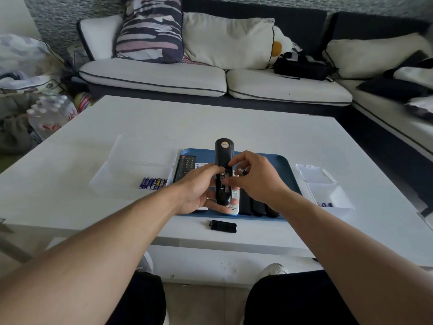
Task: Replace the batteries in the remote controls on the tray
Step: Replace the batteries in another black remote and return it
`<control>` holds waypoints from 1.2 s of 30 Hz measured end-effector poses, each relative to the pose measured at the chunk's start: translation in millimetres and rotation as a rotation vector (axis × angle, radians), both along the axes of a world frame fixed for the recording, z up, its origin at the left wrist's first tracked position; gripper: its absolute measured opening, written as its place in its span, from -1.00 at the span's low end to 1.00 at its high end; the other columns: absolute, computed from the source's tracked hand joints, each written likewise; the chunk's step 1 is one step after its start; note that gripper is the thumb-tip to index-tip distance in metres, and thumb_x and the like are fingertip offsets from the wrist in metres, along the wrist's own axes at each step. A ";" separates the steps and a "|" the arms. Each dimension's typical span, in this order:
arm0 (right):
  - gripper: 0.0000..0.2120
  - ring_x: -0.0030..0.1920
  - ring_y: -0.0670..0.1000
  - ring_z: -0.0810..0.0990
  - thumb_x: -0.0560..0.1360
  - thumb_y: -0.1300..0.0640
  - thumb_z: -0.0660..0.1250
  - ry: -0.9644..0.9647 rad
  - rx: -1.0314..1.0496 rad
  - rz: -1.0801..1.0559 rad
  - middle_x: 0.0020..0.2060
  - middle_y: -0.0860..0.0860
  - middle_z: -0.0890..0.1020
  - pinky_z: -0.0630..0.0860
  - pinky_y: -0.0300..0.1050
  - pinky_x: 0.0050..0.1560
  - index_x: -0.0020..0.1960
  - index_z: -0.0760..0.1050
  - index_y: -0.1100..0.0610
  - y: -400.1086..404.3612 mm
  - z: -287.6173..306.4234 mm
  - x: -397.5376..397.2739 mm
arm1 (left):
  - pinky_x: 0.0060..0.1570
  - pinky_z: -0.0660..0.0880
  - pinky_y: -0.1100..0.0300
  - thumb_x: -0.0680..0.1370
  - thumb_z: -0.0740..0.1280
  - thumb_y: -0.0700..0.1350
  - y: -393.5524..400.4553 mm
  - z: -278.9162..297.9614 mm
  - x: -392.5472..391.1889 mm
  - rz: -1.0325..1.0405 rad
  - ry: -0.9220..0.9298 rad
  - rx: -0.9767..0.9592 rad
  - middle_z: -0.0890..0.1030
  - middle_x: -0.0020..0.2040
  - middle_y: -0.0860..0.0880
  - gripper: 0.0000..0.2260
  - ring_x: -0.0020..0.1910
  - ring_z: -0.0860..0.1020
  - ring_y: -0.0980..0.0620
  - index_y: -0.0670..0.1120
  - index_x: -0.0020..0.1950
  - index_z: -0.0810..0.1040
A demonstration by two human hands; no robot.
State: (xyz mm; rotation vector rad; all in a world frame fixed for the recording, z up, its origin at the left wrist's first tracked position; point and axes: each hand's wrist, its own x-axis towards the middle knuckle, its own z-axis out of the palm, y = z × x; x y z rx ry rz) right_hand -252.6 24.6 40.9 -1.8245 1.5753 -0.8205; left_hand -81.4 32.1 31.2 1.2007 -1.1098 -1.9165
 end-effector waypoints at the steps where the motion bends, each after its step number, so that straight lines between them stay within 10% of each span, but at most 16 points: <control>1: -0.64 -0.22 -0.12 0.54 0.32 0.02 0.63 -0.014 0.013 0.004 -0.19 -0.08 0.58 0.40 -0.28 -0.25 0.03 0.58 -0.03 0.1 0.4 0.2 | 0.01 0.62 -0.26 0.70 0.17 -0.02 -0.5 -0.4 0.3 -0.004 -0.001 -0.004 0.68 0.11 -0.25 -0.70 0.07 0.66 -0.35 -0.15 0.32 0.51; 10: -0.74 -0.03 -0.01 0.67 0.60 0.28 0.32 -0.330 0.239 0.004 -0.04 0.03 0.70 0.57 -0.02 0.24 0.25 0.61 0.10 -9.7 4.7 -18.3 | -0.14 0.66 -0.21 0.74 0.09 -0.05 -4.2 -4.4 -0.2 0.089 0.035 -0.060 0.71 0.00 -0.21 -0.73 -0.02 0.69 -0.33 -0.12 0.35 0.42; 19: -0.90 -0.16 -0.18 0.69 0.53 0.06 0.46 -0.231 0.093 0.022 -0.17 -0.09 0.75 0.56 -0.37 -0.16 0.00 0.61 0.06 -1.1 17.5 -20.2 | -0.07 0.66 -0.15 0.74 0.08 -0.09 -7.8 -5.3 -4.1 0.158 -0.053 -0.135 0.73 0.01 -0.14 -0.75 -0.04 0.72 -0.18 -0.13 0.32 0.44; 36: -0.84 -0.25 -0.20 0.54 0.36 0.14 0.60 -0.001 -0.265 0.077 -0.29 -0.14 0.65 0.42 -0.42 -0.24 -0.12 0.66 0.06 9.0 12.6 -10.6 | 0.03 0.62 -0.27 0.67 0.26 -0.22 -14.0 -3.0 -13.0 0.290 0.112 -0.203 0.71 -0.11 -0.16 -0.78 -0.07 0.71 -0.22 -0.21 0.31 0.42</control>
